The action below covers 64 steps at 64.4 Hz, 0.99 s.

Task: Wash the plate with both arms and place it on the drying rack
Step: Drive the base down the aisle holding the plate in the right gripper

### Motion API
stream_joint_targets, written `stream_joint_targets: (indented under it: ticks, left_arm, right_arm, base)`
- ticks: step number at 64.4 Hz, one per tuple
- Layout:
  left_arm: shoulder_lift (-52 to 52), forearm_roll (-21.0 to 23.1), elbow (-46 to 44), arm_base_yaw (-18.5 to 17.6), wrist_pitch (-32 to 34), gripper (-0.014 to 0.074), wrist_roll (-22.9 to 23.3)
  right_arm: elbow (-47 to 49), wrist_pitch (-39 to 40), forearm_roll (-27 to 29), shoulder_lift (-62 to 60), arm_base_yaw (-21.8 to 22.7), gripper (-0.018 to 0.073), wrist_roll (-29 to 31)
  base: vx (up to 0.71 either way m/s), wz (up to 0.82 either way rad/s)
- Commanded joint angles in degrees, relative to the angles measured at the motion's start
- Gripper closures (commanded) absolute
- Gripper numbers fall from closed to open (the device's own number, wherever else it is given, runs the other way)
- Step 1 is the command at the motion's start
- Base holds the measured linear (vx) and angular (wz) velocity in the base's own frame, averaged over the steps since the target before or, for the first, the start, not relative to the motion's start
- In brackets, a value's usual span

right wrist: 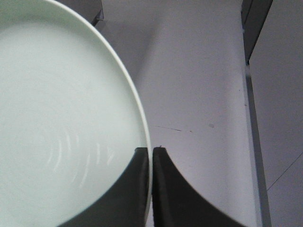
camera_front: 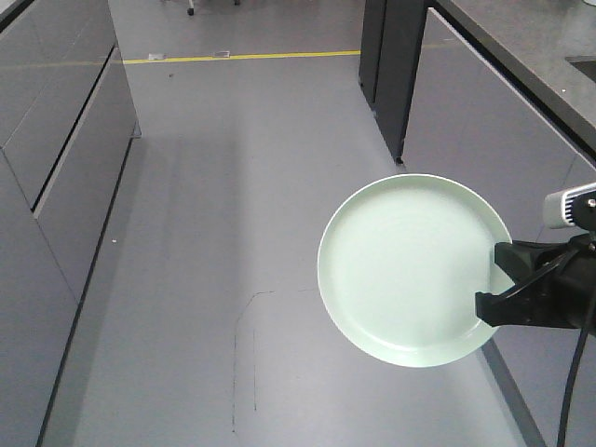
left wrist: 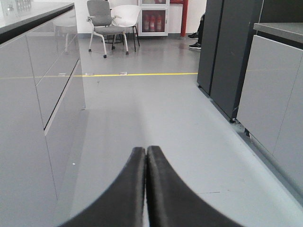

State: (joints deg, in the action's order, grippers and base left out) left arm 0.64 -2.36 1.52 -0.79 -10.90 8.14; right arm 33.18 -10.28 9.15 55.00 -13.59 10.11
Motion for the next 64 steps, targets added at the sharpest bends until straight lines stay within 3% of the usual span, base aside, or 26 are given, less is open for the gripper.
stream_joint_targets:
  ticks: [1, 64]
  left_arm:
    - [0.92, 0.07, 0.85, -0.49, 3.81, 0.0593, -0.03]
    - [0.92, 0.07, 0.85, -0.49, 3.81, 0.0593, -0.03]
  right_arm:
    - [1.51, 4.25, 0.17, -0.85, 0.15, 0.0564, 0.41]
    - [1.51, 4.25, 0.17, -0.85, 0.15, 0.0564, 0.41]
  base:
    - [0.13, -0.05]
    - [0.13, 0.01]
